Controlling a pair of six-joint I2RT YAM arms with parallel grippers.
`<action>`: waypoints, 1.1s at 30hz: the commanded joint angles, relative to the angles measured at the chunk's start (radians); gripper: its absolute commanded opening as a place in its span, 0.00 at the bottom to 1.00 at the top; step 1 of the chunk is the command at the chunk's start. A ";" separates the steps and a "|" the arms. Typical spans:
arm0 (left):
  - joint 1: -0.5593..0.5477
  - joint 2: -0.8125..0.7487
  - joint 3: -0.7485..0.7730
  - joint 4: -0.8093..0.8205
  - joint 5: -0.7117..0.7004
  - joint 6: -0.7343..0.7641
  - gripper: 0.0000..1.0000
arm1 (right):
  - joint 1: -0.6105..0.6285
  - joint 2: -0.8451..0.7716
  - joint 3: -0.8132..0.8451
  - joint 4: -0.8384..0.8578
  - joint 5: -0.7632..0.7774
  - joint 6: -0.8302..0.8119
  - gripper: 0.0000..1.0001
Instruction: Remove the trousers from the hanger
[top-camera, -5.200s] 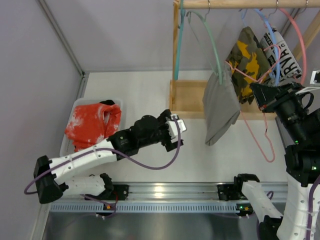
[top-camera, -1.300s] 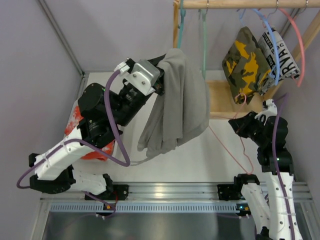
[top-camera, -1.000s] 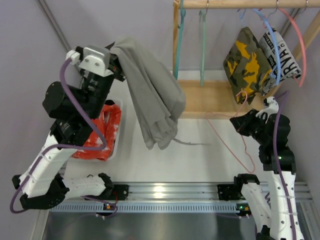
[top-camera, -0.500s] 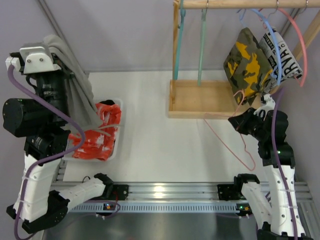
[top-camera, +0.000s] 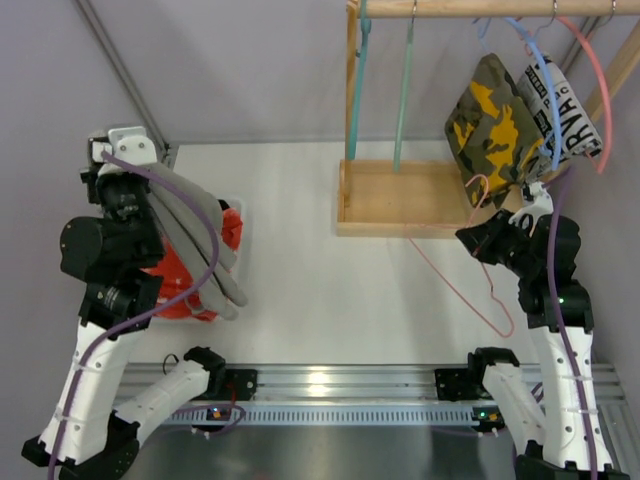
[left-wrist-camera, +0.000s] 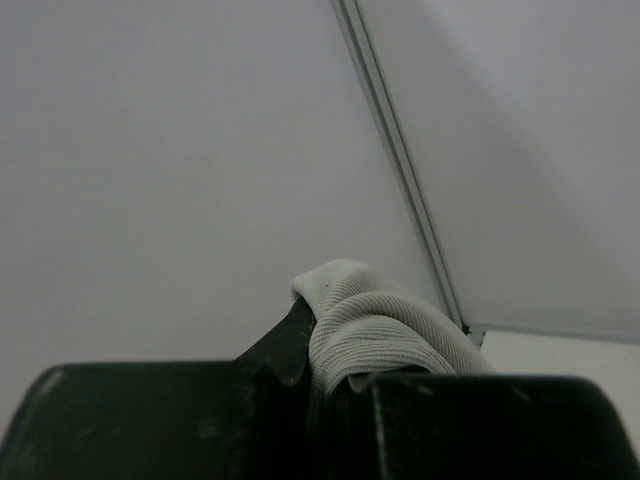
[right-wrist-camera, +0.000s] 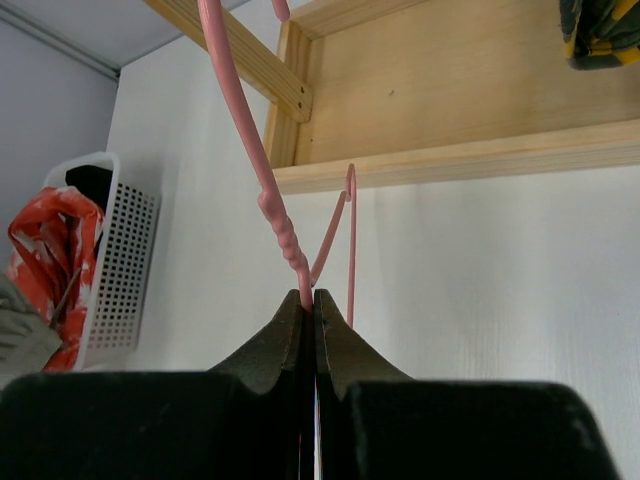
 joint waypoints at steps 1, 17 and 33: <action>0.025 -0.033 -0.059 0.102 -0.011 0.023 0.00 | -0.014 -0.009 0.056 0.036 -0.014 -0.005 0.00; 0.090 0.018 0.148 0.118 -0.067 0.186 0.00 | -0.014 0.005 0.079 0.031 -0.040 -0.012 0.00; 0.180 -0.136 -0.304 0.171 0.002 0.131 0.00 | -0.012 0.028 0.072 0.049 -0.056 0.000 0.00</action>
